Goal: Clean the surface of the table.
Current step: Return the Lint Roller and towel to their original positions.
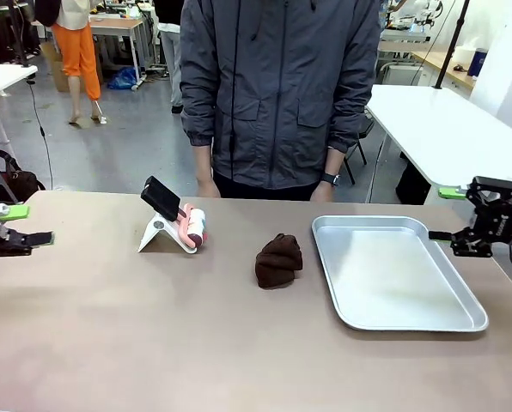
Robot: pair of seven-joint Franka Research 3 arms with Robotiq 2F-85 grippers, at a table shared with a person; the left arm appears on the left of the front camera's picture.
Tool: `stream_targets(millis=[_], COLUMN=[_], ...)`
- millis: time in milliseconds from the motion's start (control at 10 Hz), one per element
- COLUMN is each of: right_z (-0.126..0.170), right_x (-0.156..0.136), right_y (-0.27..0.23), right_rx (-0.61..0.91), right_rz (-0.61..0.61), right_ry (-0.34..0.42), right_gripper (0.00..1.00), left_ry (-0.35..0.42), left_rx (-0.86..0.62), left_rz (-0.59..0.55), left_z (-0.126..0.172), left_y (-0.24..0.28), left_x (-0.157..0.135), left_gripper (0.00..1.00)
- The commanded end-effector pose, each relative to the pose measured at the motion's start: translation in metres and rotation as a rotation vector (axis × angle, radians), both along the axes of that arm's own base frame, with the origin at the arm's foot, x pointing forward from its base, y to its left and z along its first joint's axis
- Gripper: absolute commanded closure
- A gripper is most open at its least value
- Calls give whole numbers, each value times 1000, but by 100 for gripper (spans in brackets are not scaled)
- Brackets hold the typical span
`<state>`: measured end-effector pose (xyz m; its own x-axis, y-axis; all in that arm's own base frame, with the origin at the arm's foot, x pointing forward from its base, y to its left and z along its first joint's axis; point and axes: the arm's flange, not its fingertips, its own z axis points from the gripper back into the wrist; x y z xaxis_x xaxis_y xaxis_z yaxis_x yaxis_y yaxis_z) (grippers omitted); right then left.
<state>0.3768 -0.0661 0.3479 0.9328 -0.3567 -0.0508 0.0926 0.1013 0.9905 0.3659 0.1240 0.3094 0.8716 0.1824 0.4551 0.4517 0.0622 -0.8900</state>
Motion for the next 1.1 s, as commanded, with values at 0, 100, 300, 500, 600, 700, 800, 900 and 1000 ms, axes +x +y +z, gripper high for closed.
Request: stream_targets(millis=[0, 100, 300, 500, 600, 700, 800, 900, 1000], right_z=[-25, 0, 0, 0, 0, 0, 0, 0, 0], right_x=[-67, 0, 0, 0, 0, 0, 0, 0, 0], right_y=[36, 0, 0, 0, 0, 0, 0, 0, 0], right_rx=[-15, 0, 0, 0, 0, 0, 0, 0, 0], right_rz=[-25, 0, 0, 0, 0, 0, 0, 0, 0], right_ry=[-18, 0, 0, 0, 0, 0, 0, 0, 0], right_gripper=[0, 0, 0, 0, 0, 0, 0, 0, 0], left_ry=[-21, 23, -5, -5, -5, -5, -5, -5, -5], left_rx=[-12, -2, 3, 3, 3, 3, 3, 3, 3], left_rz=[27, 41, 13, 13, 13, 13, 13, 13, 13], left_z=[1, 6, 0, 0, 0, 0, 0, 0, 0], left_y=[2, -1, 7, 7, 7, 7, 7, 7, 7], left_x=[11, 23, 4, 4, 4, 4, 4, 4, 4], left_gripper=[0, 0, 0, 0, 0, 0, 0, 0, 0])
